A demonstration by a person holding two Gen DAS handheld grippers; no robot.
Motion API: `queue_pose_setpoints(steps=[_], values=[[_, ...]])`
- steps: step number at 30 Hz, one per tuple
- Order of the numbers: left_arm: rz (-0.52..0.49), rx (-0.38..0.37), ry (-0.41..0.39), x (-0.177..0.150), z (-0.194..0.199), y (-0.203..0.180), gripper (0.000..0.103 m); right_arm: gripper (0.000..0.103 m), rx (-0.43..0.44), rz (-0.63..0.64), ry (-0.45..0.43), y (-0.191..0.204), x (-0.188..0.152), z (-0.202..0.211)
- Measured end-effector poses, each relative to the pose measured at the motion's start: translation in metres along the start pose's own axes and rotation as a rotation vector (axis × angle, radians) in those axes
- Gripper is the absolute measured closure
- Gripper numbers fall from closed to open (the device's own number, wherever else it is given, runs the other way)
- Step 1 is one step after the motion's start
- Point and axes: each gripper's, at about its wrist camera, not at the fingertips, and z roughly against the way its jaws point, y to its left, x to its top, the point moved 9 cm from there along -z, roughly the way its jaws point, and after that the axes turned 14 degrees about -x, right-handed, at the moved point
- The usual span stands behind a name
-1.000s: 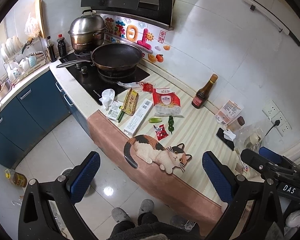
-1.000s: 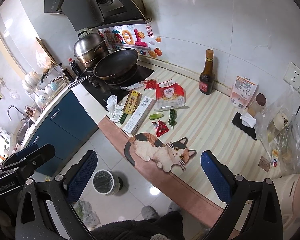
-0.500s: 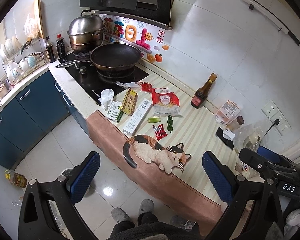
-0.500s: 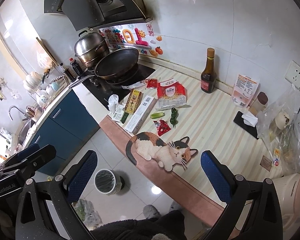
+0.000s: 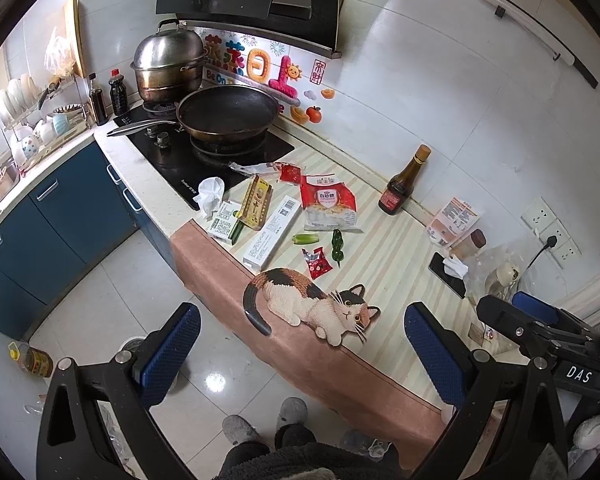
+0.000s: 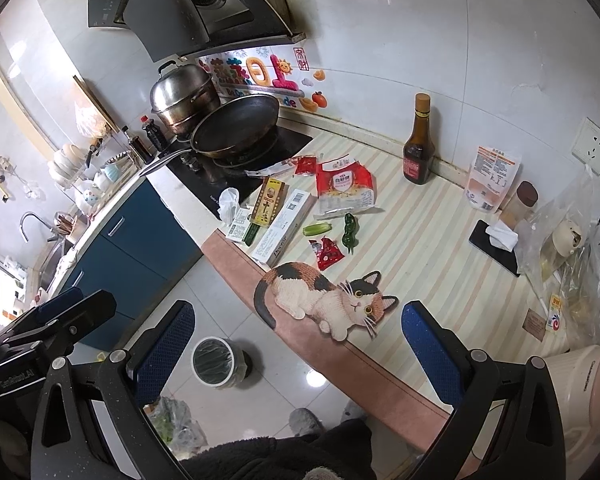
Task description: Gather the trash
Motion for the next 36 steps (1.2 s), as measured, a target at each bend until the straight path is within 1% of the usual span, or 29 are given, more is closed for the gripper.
queue_pose_setpoints(steps=[10, 18, 31, 32, 33, 34, 36], values=[[0.003, -0.001, -0.001, -0.003, -0.002, -0.002, 0.000, 0.000, 0.005, -0.001, 0.002, -0.002, 0.000, -0.001], [0.004, 0.000, -0.003, -0.002, -0.004, -0.006, 0.000, 0.000, 0.011, 0.000, 0.006, 0.010, -0.005, 0.003], [0.008, 0.002, -0.004, -0.003, -0.005, -0.005, 0.000, 0.000, 0.014, -0.002, 0.010, 0.011, -0.003, 0.003], [0.006, 0.014, -0.012, 0.000, -0.006, -0.004, 0.000, 0.000, 0.010, -0.004, 0.009, 0.013, -0.003, 0.003], [-0.001, 0.043, -0.026, 0.003, -0.007, 0.000, 0.000, 0.000, 0.002, -0.006, 0.005, 0.012, -0.002, 0.002], [-0.006, 0.073, -0.037, 0.009, -0.007, 0.012, 0.000, 0.000, -0.011, -0.015, 0.001, 0.015, 0.000, 0.000], [-0.028, 0.171, -0.072, 0.018, -0.012, 0.028, 0.000, 0.000, -0.038, -0.045, -0.013, 0.016, 0.002, -0.005]])
